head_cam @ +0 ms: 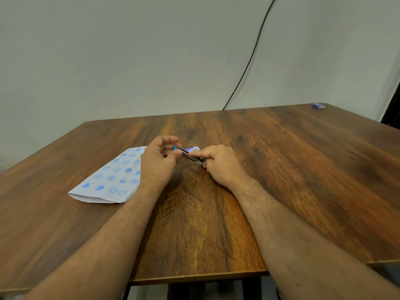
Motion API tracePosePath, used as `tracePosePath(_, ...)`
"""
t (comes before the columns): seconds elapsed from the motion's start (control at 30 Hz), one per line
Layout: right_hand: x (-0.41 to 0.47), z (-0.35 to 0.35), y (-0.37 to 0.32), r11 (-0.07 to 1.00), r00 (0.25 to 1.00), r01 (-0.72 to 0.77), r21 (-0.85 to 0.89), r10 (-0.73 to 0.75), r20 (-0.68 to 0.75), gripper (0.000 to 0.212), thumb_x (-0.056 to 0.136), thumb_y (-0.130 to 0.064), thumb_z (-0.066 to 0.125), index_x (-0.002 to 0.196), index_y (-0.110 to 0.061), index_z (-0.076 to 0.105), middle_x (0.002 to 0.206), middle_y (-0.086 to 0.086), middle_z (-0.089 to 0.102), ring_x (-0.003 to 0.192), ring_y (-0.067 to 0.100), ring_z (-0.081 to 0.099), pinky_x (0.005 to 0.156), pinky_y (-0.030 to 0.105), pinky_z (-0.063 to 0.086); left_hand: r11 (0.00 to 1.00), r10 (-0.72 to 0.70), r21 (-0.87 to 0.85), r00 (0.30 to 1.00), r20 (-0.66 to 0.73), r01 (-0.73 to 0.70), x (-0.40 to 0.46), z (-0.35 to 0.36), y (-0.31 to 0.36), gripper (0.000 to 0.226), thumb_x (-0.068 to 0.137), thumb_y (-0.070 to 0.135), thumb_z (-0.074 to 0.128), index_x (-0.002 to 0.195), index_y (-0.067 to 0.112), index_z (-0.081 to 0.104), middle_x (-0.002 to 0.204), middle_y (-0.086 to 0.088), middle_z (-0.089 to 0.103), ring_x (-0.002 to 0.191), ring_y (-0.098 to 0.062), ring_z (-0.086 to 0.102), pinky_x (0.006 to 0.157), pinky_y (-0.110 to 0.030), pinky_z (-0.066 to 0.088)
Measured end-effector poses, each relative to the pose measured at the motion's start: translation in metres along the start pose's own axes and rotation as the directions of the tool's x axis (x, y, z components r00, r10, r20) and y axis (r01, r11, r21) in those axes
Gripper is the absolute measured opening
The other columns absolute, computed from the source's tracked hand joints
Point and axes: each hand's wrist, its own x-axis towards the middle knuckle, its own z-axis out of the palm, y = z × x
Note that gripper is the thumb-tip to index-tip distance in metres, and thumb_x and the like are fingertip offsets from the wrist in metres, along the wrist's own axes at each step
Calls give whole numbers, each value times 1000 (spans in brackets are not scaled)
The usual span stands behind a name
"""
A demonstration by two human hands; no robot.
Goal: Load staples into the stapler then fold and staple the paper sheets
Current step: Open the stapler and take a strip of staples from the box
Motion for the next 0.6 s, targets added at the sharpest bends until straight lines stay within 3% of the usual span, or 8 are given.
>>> tracePosePath(0.2,-1,-2,-3,1000,999,-16,-18,17,29,48,90,6,52,119,-26,75,128,3,70,116,16,57,103,29,42,995,-2,97,999,38,-1,-1,0,3,33,92,0,65,105,30,69,99,13,70,98,-17,71,93,-42,58)
tracePosePath(0.37,-1,-3,-5,999,999,-23,-41,24,31,45,92,5,52,120,-23,74,130,3,69,120,17,56,101,27,39,990,-9,140,999,43,3,-1,0,3,33,93,2,64,100,34,70,103,7,73,99,-16,70,92,-40,58)
tracePosePath(0.6,0,-1,-3,998,1000,-29,-60,29,-9,46,88,6,51,114,-21,77,122,4,73,95,6,55,89,19,40,982,-68,178,996,51,57,-1,0,5,32,93,5,63,91,35,73,91,5,74,91,-21,69,85,-36,57)
